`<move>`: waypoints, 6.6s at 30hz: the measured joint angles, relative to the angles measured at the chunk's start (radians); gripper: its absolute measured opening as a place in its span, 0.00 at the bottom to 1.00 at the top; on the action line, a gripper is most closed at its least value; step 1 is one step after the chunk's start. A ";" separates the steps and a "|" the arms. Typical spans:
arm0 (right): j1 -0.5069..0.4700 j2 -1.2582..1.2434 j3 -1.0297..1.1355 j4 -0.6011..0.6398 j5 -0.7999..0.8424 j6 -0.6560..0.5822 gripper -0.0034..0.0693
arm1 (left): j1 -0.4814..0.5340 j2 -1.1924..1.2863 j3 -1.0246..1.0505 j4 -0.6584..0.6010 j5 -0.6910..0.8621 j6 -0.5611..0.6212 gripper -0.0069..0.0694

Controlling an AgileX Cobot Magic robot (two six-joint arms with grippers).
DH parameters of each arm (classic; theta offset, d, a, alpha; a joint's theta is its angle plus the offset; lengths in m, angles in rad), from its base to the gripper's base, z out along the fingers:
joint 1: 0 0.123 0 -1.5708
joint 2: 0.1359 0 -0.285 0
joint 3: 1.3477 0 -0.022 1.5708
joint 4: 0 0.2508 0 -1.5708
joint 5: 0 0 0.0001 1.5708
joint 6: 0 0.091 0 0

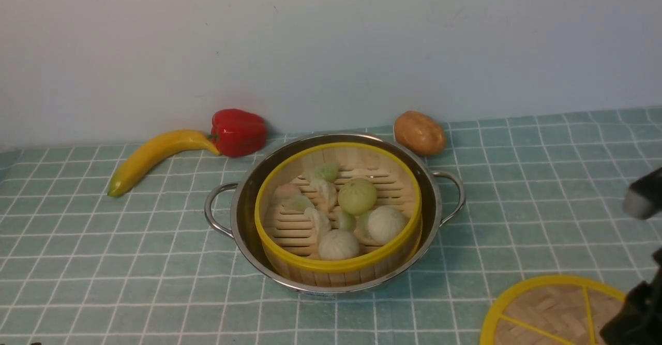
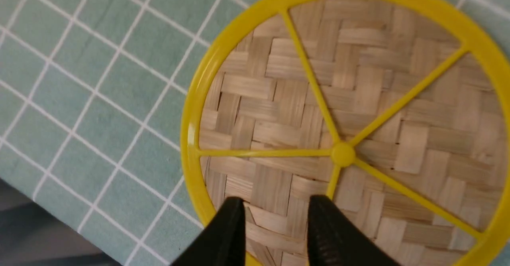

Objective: Place the steamer in the pot on the blue tablecloth, and put the lid on the steamer.
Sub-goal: 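Move the gripper down to the bamboo steamer lid and grasp its center knob, then place the bamboo steamer lid onto the steamer basket in the pot with the right gripper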

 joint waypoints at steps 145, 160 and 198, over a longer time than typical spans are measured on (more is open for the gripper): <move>0.475 0.700 -0.876 -0.249 -0.344 -0.011 0.25 | 0.000 -0.002 0.000 0.000 0.000 -0.002 0.41; 0.475 0.748 -0.880 -0.277 -0.275 0.034 0.25 | 0.000 -0.002 0.000 0.000 0.000 -0.002 0.41; 0.477 0.756 -0.878 -0.246 -0.390 -0.071 0.25 | 0.000 -0.002 0.000 0.000 0.000 -0.002 0.41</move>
